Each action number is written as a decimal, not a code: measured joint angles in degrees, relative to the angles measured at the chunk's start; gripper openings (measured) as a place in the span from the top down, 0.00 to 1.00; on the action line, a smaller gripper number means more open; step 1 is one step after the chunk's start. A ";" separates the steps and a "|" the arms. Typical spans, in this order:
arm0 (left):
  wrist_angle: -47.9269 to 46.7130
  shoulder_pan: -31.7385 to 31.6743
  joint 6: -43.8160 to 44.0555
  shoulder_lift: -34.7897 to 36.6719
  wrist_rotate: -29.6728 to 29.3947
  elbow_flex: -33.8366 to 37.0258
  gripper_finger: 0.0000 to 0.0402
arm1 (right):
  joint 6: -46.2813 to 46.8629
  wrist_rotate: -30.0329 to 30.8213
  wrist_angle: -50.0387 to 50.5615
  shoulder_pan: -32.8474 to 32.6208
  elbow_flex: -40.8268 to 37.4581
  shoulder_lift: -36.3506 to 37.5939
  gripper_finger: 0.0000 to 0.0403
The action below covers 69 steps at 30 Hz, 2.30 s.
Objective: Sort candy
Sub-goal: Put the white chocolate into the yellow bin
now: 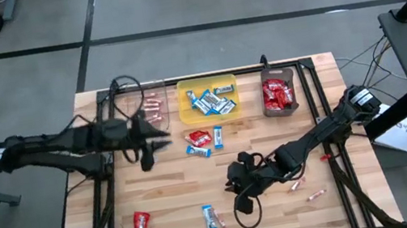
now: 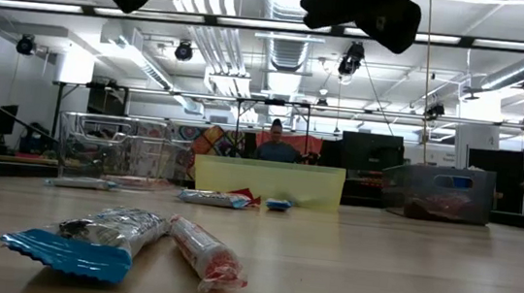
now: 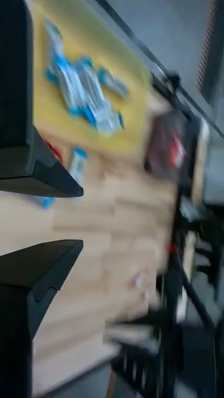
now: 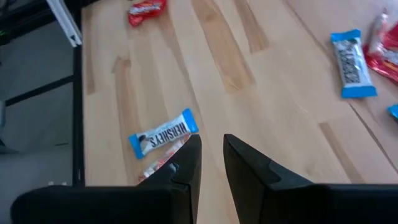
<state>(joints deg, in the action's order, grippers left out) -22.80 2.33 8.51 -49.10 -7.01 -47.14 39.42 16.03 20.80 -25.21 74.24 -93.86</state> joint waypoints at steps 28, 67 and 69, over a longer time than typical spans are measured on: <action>33.35 9.82 -12.42 -31.57 -9.33 13.18 0.74 | 4.05 3.40 25.57 -1.06 4.19 1.16 0.84; 35.30 0.68 -18.44 -51.54 -6.26 7.02 0.53 | 4.00 5.62 23.70 -1.42 3.77 1.01 0.86; 35.22 0.39 -17.88 -51.52 -3.01 7.04 0.53 | 4.02 5.60 23.58 -1.44 3.61 1.01 0.86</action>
<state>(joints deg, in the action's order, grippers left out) 12.42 2.71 -9.36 -100.62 -10.02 -40.10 43.44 21.63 44.39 -26.65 77.85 -92.86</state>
